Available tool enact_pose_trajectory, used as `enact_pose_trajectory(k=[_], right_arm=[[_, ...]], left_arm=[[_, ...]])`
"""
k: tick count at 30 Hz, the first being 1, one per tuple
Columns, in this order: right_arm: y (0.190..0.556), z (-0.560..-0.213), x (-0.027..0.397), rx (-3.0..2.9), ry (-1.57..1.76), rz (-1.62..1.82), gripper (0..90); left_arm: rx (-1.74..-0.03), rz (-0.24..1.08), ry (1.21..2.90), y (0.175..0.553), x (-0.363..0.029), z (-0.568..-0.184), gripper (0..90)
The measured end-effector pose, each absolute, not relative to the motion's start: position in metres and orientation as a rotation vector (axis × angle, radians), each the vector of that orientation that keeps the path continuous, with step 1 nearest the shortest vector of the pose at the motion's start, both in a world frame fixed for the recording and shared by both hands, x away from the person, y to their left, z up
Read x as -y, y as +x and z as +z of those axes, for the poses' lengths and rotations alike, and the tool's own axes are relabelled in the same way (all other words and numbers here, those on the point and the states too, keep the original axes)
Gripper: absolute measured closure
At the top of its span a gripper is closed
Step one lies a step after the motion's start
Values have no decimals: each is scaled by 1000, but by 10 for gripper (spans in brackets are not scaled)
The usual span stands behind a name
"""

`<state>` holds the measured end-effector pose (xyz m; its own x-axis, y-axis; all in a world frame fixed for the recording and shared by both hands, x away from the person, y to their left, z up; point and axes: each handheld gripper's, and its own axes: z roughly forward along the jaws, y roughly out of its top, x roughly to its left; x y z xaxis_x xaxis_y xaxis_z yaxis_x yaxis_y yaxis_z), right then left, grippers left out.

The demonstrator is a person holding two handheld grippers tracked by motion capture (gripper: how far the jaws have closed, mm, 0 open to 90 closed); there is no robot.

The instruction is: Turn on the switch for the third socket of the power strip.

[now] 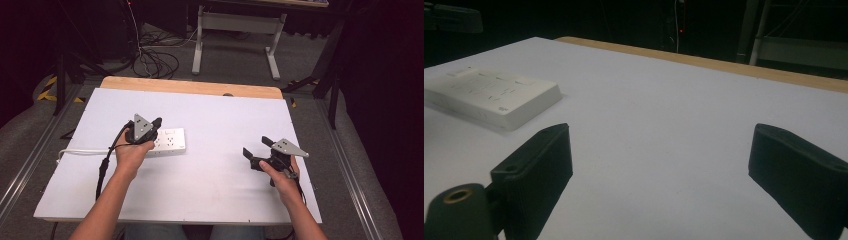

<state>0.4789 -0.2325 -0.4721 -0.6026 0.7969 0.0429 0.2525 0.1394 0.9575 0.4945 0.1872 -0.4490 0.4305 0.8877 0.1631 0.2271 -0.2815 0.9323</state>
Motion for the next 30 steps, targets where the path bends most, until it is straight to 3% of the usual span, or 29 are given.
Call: enact_pose_trajectory(k=[30], right_arm=[[480,-471,233,-1934,1001,1482,109]], left_arm=[[-999,850,1824,509,-177,-464,898]])
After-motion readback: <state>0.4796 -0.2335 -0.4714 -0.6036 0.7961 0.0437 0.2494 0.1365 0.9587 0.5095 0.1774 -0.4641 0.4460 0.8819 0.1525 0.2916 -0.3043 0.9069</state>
